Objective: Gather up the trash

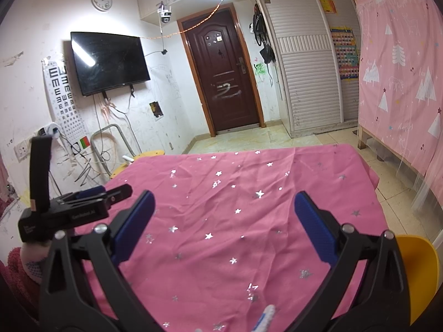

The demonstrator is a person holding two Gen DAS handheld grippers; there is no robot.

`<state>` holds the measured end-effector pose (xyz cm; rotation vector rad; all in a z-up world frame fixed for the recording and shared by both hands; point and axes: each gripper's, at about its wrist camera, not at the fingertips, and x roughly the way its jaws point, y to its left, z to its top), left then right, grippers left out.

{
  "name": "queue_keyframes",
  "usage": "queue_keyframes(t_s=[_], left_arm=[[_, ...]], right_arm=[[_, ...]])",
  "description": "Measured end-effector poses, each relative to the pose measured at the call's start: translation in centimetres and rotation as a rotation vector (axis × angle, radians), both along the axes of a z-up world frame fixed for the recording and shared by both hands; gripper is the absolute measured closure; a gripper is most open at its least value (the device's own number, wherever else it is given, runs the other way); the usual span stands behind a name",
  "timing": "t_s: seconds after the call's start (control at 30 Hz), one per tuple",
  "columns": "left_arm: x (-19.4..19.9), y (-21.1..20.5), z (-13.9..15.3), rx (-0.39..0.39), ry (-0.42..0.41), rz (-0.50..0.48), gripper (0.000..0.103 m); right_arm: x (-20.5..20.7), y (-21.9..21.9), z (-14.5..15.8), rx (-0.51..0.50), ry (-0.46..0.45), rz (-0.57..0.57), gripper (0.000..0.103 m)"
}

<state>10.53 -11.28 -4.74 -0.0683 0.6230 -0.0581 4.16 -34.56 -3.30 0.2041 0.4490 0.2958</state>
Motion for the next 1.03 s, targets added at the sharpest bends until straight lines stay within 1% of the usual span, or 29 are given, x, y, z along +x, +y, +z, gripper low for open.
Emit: queue_keyframes(t_s=[0.43, 0.7, 1.03], left_arm=[[-0.03, -0.07, -0.02, 0.006, -0.004, 0.002, 0.02], [-0.36, -0.07, 0.1, 0.027, -0.033, -0.003, 0.02], [0.03, 0.23, 0.08, 0.03, -0.019, -0.01, 0.02]], right_arm=[[-0.09, -0.04, 0.04, 0.001, 0.001, 0.0, 0.006], [-0.12, -0.06, 0.04, 0.002, 0.001, 0.0, 0.006], [-0.09, -0.06, 0.08, 0.002, 0.001, 0.0, 0.006]])
